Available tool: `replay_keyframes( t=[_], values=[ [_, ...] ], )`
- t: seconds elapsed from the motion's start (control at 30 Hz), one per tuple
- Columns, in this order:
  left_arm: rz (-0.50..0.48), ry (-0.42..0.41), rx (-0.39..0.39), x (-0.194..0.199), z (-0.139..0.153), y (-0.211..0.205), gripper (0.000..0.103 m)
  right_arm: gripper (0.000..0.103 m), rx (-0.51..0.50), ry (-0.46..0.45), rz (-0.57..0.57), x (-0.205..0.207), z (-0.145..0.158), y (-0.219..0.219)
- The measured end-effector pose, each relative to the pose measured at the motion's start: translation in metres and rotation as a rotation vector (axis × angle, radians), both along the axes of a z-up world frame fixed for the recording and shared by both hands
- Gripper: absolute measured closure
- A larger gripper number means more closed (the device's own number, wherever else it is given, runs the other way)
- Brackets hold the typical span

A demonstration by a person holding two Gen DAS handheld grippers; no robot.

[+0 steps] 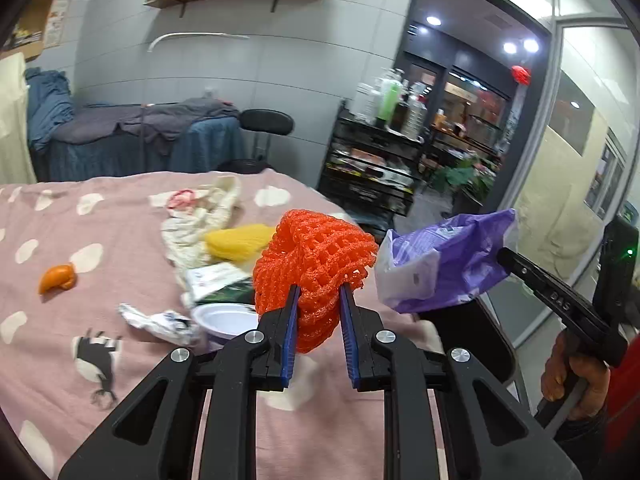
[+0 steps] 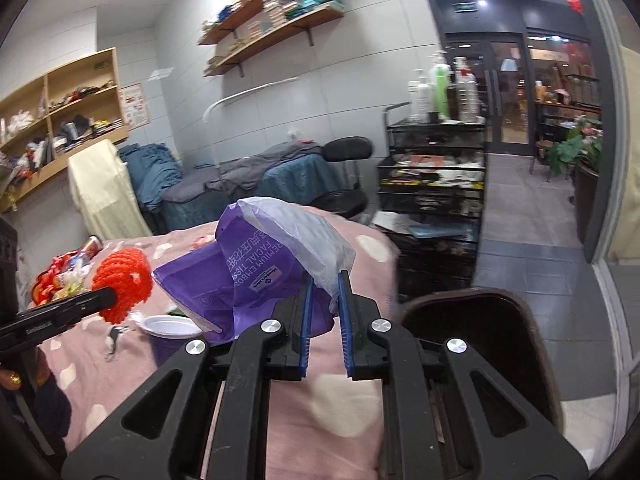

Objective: Collect trash
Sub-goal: 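Grasp the orange mesh net with the left tool while the right tool grasps the purple bag, then carry both items over the black bin and open both tools to drop them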

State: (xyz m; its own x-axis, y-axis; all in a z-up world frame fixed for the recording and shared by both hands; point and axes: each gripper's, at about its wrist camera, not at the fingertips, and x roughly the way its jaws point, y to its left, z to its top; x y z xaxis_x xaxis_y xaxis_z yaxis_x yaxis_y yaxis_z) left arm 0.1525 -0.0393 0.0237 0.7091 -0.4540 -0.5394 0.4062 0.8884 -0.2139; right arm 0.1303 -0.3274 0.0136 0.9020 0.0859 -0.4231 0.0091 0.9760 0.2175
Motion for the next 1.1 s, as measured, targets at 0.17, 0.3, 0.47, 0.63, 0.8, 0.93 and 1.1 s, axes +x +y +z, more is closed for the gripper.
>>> replay_keyframes(
  t=[0.17, 0.3, 0.47, 0.63, 0.8, 0.93, 1.1],
  values=[
    [-0.090, 0.005, 0.020, -0.006, -0.007, -0.039, 0.083, 0.089, 0.019, 0.055, -0.156, -0.018, -0.019, -0.046],
    [-0.151, 0.024, 0.041, -0.009, -0.015, -0.067, 0.083, 0.089, 0.022, 0.114, -0.261, -0.027, -0.036, -0.073],
    [-0.217, 0.046, 0.060, -0.008, -0.025, -0.096, 0.083, 0.089, -0.037, 0.188, -0.379, -0.031, -0.060, -0.095],
    [-0.267, 0.069, 0.082, -0.007, -0.034, -0.122, 0.083, 0.089, -0.103, 0.267, -0.445, -0.024, -0.084, -0.100],
    [-0.300, 0.095, 0.097, -0.005, -0.040, -0.142, 0.083, 0.089, -0.177, 0.331, -0.453, -0.012, -0.109, -0.094],
    [-0.314, 0.112, 0.115, -0.005, -0.047, -0.153, 0.083, 0.084, -0.173, 0.380, -0.433, -0.003, -0.130, -0.091],
    [-0.331, 0.143, 0.126, -0.003, -0.057, -0.162, 0.083, 0.044, -0.140, 0.393, -0.424, -0.008, -0.140, -0.088]
  ],
)
